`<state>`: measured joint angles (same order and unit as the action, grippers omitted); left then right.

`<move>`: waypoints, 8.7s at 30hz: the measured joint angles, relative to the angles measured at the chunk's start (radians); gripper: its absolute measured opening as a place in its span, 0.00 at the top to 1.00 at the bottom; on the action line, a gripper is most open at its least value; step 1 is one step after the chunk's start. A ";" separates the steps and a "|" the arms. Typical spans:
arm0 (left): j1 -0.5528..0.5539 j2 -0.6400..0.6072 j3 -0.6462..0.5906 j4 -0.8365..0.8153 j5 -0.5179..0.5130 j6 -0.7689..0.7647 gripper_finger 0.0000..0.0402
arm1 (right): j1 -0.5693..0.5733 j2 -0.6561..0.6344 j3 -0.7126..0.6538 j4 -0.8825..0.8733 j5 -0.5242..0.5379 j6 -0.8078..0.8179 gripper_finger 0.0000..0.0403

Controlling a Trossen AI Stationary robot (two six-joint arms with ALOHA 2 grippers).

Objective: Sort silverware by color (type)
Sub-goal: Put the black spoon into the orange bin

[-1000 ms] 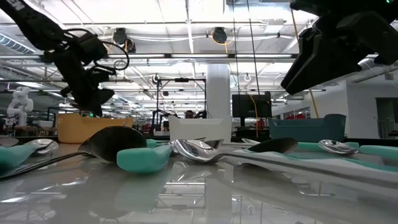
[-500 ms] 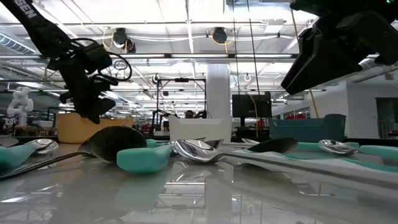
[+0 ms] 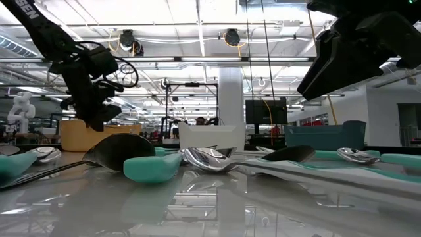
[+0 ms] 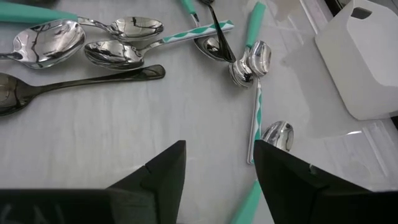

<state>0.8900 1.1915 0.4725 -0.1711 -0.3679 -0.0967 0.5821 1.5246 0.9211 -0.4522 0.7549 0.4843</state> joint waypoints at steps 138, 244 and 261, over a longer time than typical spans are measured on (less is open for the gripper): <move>-0.990 0.103 0.009 0.575 0.055 -0.057 0.99 | -0.001 0.001 0.000 0.034 0.000 -0.053 0.54; -0.151 -0.143 -0.143 0.132 -0.209 -0.161 0.99 | -0.006 0.000 0.000 0.089 -0.049 -0.036 0.54; -0.149 -0.066 -0.143 0.169 -0.210 -0.201 0.83 | -0.006 0.000 0.000 0.089 -0.049 -0.044 0.54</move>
<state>0.7414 1.1259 0.3294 -0.0020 -0.5777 -0.2977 0.5766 1.5249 0.9211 -0.3637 0.7063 0.4400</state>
